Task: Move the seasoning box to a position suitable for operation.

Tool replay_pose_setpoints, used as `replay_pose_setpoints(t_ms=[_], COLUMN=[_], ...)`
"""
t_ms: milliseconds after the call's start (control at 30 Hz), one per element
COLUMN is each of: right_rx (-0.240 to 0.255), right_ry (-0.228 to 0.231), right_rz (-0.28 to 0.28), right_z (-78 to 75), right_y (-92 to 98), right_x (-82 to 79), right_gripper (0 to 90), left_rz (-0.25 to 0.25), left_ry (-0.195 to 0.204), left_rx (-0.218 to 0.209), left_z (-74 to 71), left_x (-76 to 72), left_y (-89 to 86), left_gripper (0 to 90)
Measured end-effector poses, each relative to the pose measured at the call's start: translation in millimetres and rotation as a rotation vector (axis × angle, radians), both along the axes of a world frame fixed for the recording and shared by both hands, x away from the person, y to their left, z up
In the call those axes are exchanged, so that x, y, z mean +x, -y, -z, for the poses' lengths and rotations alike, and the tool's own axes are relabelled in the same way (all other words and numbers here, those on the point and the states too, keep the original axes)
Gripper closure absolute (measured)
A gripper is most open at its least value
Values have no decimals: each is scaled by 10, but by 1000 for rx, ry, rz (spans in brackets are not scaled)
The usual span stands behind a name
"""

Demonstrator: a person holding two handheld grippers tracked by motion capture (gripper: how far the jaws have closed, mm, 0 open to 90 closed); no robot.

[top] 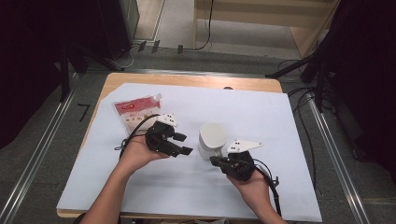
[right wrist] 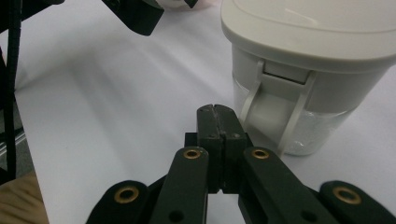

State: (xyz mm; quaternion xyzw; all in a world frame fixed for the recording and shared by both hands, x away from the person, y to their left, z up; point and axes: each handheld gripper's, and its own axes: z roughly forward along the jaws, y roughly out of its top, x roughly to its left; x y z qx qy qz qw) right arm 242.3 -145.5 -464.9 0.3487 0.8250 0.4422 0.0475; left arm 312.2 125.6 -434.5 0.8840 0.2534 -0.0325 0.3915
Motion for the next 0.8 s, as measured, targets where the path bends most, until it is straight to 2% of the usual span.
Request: replay_pose_setpoints(t_ms=[133,267,600,800], right_rx=[1,-7,-19,-10], right_ry=[-12,-27,-33,-48], right_rz=[-10,6,32,56], right_z=[-3,-15,-26,-25], right_y=[63,152,300,412], right_x=[28,62,119,176], right_gripper=[900,900,900,900], left_rz=[4,1,-7,-14], left_ry=[-6,-5,30,23], left_rx=[2,7,2,-9], left_z=[15,21,23,27], left_x=[1,7,0,-6], left_y=[8,11,25,39], left_gripper=[376,376,375,402])
